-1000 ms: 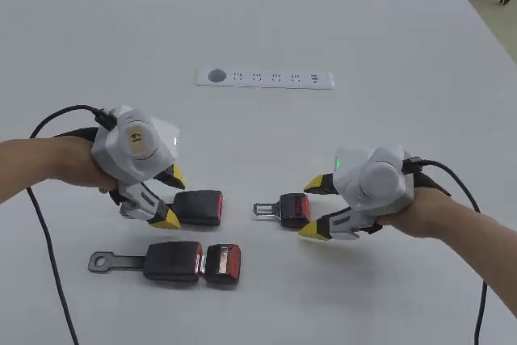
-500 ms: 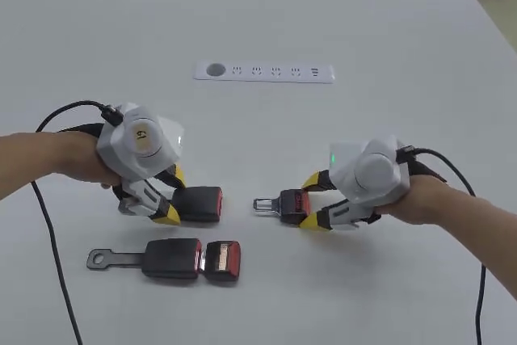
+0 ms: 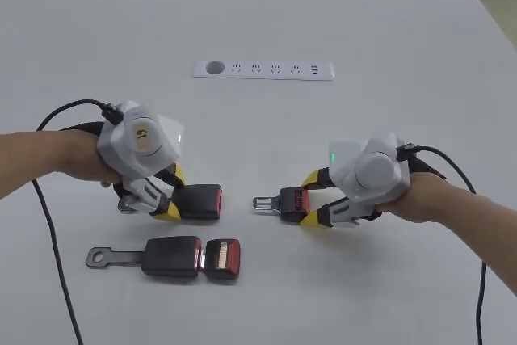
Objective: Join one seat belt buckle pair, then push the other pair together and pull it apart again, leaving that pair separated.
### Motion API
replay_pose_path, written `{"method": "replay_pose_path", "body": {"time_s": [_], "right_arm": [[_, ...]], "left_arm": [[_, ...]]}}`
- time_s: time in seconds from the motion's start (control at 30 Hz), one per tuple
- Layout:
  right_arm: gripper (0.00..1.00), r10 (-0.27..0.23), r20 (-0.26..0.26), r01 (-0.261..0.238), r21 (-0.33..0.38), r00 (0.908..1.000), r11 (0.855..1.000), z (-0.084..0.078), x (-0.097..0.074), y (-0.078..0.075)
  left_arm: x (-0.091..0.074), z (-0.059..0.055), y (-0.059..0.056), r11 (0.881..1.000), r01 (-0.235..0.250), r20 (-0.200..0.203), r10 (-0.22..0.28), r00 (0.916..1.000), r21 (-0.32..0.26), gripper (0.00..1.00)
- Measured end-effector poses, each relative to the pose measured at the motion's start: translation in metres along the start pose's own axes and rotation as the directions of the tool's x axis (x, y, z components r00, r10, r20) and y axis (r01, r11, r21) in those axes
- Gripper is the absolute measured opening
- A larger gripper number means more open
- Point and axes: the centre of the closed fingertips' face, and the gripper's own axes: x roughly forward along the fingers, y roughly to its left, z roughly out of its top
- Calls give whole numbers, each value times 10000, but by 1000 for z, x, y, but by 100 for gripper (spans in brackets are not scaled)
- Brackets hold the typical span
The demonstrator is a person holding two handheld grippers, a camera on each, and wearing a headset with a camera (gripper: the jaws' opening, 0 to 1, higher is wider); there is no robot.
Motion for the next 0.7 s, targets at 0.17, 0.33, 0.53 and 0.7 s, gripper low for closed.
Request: {"method": "replay_pose_path", "body": {"time_s": [0.17, 0.33, 0.53, 0.7], "right_arm": [[30, -4, -15, 4, 36, 10000, 10000, 0, -1, 1], [30, -12, -2, 12, 46, 10000, 10000, 1, -1, 0], [30, -48, 65, 47, 50, 10000, 10000, 3, -1, -1], [30, -36, 82, 36, 37, 10000, 10000, 5, 0, -1]], "left_arm": [[2, -5, 5, 9999, 53, -91, -52, 9999, 90, 31], [3, -7, 6, 9999, 83, -220, -81, 9997, 129, 30], [3, -8, 7, 10000, 57, -206, -56, 9998, 36, 30], [4, -8, 8, 10000, 70, -217, -71, 9997, -62, 30]]}}
